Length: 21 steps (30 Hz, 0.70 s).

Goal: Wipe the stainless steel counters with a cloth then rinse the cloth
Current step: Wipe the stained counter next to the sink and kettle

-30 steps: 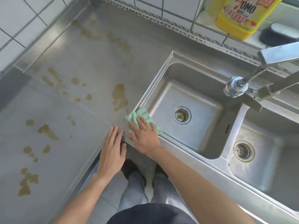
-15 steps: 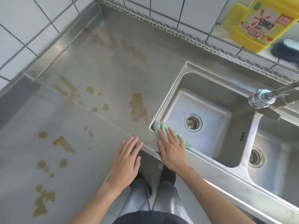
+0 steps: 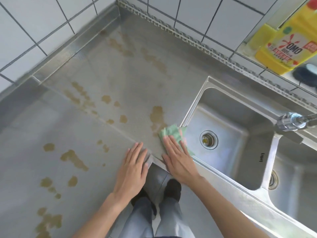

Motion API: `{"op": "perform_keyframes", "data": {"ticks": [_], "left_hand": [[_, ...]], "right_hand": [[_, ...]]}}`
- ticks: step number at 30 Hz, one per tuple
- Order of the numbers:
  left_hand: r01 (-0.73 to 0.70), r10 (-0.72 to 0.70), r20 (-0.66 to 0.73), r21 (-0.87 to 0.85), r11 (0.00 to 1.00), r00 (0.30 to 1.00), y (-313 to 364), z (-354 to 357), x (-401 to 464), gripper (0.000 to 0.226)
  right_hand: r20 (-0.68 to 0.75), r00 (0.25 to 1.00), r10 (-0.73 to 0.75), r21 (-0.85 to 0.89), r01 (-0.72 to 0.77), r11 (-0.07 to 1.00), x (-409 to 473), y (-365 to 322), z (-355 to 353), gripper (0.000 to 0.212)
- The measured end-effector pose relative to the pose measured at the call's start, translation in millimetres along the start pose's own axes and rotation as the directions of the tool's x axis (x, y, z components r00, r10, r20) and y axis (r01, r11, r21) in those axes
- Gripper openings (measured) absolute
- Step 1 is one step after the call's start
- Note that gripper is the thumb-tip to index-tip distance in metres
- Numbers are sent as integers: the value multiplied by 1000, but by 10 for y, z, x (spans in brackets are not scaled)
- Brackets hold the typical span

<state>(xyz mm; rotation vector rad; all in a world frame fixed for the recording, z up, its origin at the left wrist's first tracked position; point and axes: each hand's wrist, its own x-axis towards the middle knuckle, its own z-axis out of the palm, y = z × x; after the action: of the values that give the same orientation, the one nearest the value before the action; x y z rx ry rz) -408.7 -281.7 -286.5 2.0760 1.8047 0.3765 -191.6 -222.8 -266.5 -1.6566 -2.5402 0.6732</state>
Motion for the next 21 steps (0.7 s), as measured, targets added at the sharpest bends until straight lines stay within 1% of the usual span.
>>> {"op": "perform_keyframes", "data": {"ticks": [2, 4, 5, 7, 9, 11, 12, 13, 15, 17, 18, 19, 21], "left_hand": [[-11, 11, 3, 23, 1000, 1000, -10, 8, -14, 52], [-27, 27, -4, 43, 999, 1000, -9, 8, -19, 53], [-29, 30, -12, 49, 998, 999, -7, 6, -20, 52], [-29, 30, -21, 49, 998, 999, -7, -9, -17, 51], [-28, 29, -27, 29, 999, 999, -18, -25, -14, 48], [-27, 28, -22, 33, 999, 999, -22, -42, 2, 48], [-23, 24, -17, 41, 999, 1000, -15, -43, 9, 48], [-14, 14, -13, 48, 999, 1000, -8, -40, 11, 48], [4, -4, -6, 42, 999, 1000, 5, -41, 15, 47], [17, -17, -10, 23, 1000, 1000, 21, -31, 31, 47], [21, -21, -12, 14, 1000, 1000, 30, -28, 35, 47], [26, -26, -17, 3, 1000, 1000, 40, -22, 42, 48], [44, -45, -39, -22, 999, 998, 61, -12, 67, 53]], "right_hand": [[-27, 993, 118, 86, -115, 990, 468, -126, -49, 62], [-46, 983, 176, 67, -172, 983, 805, -283, -47, 59], [-45, 984, 173, 38, -172, 984, 877, -344, -32, 58], [-13, 995, 97, -36, -98, 995, 813, -380, -12, 57], [41, 997, -69, -91, 72, 993, 540, -294, -31, 56], [113, 968, -223, -115, 236, 965, 257, -96, -99, 55], [131, 955, -265, -145, 283, 948, 177, 27, -144, 52], [124, 956, -267, -179, 286, 941, 169, 134, -196, 49], [87, 982, -166, -209, 181, 961, 307, 253, -277, 45], [82, 990, -118, -218, 134, 967, 618, 270, -302, 47], [72, 992, -102, -208, 115, 971, 805, 245, -305, 49], [43, 997, -57, -181, 63, 982, 1008, 208, -310, 50], [-8, 997, 78, -113, -79, 990, 1401, 97, -325, 52]]}}
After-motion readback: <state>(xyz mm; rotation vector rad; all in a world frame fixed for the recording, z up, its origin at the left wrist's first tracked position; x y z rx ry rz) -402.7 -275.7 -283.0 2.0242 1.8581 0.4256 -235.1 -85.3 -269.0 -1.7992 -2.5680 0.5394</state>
